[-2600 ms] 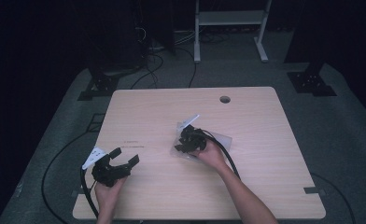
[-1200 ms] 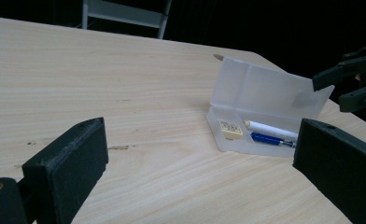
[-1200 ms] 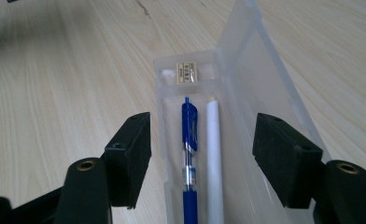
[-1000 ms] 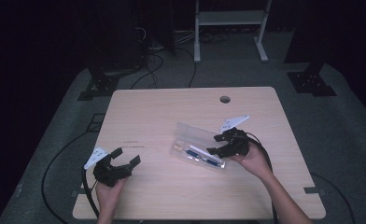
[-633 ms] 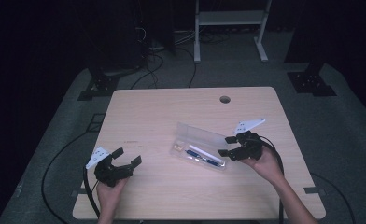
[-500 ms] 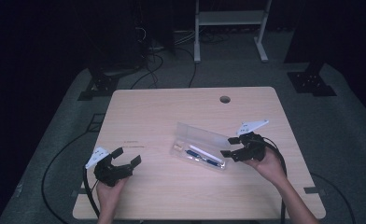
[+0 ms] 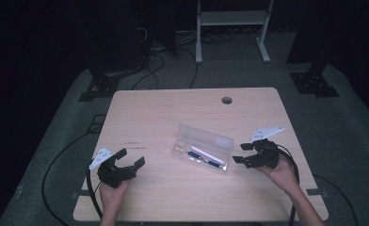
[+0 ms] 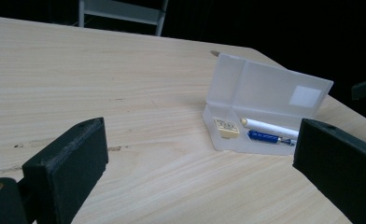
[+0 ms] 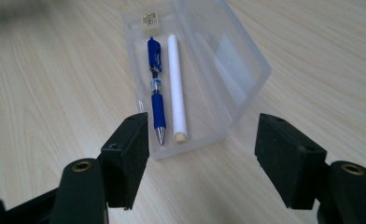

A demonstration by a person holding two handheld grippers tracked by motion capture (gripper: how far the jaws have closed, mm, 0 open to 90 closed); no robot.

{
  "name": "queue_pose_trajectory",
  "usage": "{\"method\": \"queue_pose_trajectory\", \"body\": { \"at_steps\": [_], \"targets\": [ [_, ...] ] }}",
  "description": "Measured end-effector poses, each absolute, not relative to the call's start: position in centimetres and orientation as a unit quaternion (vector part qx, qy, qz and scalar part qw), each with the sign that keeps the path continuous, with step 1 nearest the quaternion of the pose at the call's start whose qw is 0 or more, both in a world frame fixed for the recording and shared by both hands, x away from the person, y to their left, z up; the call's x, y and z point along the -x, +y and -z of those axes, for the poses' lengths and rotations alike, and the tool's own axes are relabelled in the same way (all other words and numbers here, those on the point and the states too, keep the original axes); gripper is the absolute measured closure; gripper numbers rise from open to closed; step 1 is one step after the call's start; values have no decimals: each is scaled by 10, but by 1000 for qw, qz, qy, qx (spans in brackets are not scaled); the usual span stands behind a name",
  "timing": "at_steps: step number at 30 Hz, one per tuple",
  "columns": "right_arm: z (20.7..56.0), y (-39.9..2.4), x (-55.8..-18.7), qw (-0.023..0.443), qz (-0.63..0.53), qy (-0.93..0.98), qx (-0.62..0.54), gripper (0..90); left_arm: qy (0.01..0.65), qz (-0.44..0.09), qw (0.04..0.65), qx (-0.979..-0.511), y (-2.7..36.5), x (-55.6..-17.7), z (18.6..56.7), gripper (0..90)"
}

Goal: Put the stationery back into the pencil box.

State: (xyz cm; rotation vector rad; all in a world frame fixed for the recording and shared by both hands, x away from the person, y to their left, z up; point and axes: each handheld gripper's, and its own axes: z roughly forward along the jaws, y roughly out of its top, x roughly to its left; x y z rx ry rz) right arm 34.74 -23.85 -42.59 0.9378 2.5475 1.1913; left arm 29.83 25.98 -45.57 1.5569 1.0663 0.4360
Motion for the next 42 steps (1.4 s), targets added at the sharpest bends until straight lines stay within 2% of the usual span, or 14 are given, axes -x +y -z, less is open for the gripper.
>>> {"method": "queue_pose_trajectory", "body": {
  "at_steps": [42],
  "targets": [
    [457,-284,-316,86,-387,846,-357,342,455,-186,565,-662,259,-298,456,21]
  ]
}}
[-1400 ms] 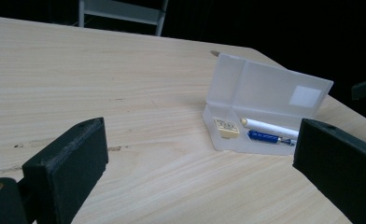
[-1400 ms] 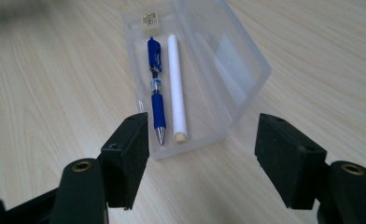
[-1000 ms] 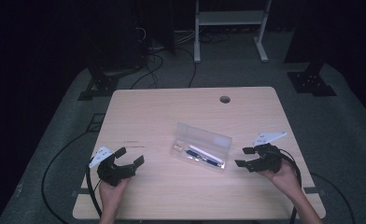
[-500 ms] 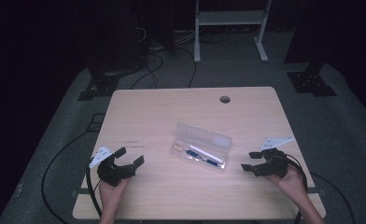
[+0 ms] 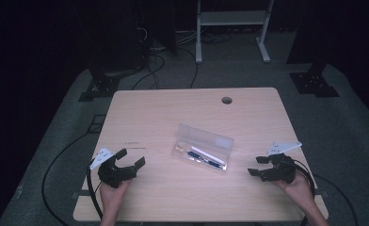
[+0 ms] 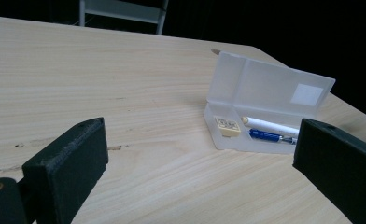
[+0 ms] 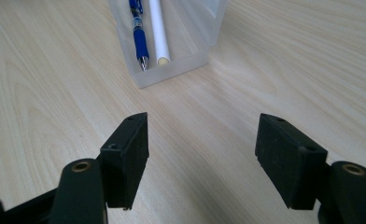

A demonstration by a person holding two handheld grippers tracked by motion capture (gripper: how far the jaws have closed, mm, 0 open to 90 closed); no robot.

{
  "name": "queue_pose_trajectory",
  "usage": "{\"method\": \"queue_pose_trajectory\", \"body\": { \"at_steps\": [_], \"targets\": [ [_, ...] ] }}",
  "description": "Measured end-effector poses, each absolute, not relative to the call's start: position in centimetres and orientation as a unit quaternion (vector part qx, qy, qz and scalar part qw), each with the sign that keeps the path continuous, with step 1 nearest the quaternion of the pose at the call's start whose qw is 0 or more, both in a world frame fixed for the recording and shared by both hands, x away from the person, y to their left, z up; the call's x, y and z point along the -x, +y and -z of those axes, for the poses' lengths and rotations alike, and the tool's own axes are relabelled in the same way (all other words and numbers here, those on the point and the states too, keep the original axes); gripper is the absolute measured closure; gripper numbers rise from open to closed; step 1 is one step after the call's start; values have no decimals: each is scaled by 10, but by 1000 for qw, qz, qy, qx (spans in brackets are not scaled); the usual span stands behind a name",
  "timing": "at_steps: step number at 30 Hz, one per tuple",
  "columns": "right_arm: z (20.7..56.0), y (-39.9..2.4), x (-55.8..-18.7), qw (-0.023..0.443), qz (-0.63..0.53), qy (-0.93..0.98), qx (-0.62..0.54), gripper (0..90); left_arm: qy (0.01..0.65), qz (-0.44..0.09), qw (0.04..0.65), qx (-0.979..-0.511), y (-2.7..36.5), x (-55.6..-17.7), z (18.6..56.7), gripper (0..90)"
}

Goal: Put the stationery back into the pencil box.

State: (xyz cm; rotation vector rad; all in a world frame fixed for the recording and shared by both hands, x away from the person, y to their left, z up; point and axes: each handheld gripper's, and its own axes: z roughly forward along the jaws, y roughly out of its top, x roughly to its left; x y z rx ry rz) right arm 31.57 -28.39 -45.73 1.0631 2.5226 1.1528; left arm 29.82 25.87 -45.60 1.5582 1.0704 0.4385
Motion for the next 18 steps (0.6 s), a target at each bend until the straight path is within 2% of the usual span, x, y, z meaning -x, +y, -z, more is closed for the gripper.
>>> {"method": "queue_pose_trajectory", "body": {
  "at_steps": [18],
  "targets": [
    [467,-301,-303,91,-393,835,-374,342,456,-187,565,-662,259,-297,456,21]
  ]
}}
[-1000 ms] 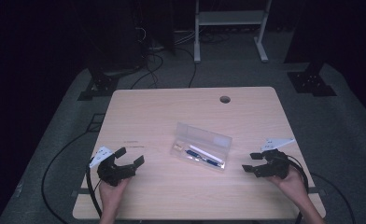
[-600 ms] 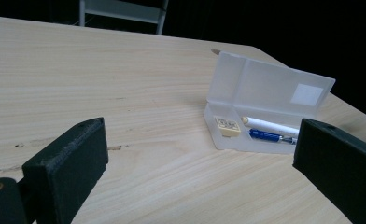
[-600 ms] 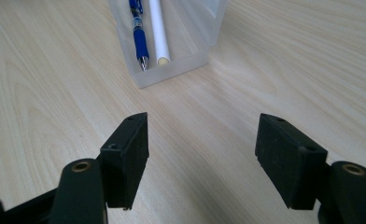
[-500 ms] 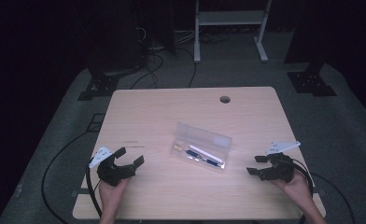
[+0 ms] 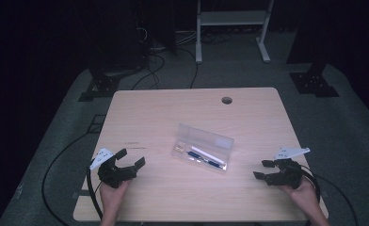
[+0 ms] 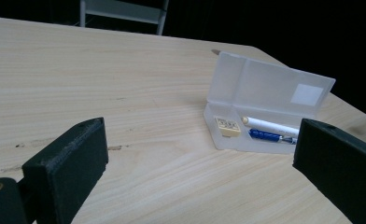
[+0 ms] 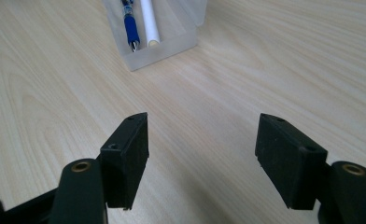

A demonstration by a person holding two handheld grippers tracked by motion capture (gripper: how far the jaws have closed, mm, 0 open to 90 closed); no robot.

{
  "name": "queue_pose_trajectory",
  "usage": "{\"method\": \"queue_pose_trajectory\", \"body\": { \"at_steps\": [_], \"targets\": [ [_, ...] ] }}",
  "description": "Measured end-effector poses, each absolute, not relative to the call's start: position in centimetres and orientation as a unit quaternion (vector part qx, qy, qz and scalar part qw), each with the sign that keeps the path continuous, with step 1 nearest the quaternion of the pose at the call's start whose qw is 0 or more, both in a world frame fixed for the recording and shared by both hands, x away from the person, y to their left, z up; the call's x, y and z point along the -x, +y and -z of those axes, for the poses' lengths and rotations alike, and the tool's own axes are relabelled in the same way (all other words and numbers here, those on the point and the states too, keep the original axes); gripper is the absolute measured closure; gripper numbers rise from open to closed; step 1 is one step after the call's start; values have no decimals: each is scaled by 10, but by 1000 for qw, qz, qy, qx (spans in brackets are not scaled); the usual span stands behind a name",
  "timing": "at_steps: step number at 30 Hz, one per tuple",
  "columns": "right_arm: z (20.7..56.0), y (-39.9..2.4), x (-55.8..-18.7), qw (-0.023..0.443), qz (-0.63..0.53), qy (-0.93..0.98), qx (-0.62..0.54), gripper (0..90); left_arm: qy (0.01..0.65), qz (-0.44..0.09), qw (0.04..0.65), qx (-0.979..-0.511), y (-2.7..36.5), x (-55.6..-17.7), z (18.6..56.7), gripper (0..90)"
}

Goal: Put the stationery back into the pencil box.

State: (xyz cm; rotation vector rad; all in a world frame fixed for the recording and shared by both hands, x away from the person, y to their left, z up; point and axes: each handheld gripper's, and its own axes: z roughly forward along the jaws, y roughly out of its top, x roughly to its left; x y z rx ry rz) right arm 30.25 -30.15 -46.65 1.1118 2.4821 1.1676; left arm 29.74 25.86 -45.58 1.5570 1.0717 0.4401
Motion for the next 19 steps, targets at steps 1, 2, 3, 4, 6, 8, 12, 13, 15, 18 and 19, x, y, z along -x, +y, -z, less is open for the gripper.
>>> {"method": "queue_pose_trajectory", "body": {
  "at_steps": [1,2,3,4,6,8,12,13,15,18,19],
  "targets": [
    [467,-302,-301,91,-393,834,-376,342,456,-187,565,-662,259,-297,456,21],
    [468,-303,-301,92,-394,833,-377,342,455,-187,565,-662,258,-297,456,21],
    [469,-304,-300,91,-394,832,-379,342,455,-186,565,-662,258,-297,456,21],
    [470,-306,-299,91,-395,832,-379,342,455,-186,565,-663,258,-297,456,21],
    [471,-308,-297,91,-396,830,-383,341,455,-186,565,-663,258,-297,456,21],
    [473,-309,-296,89,-397,828,-386,338,455,-185,565,-663,258,-297,456,21],
    [475,-311,-291,85,-410,819,-392,321,454,-188,564,-664,257,-298,456,21],
    [475,-310,-289,84,-417,815,-394,315,453,-188,564,-664,257,-298,456,21],
    [476,-308,-286,90,-428,807,-396,293,454,-187,563,-665,256,-298,456,21],
    [474,-302,-280,98,-448,797,-393,284,454,-186,562,-665,256,-298,456,21],
    [473,-299,-278,103,-457,792,-390,281,454,-187,562,-666,256,-298,456,21]
  ]
}}
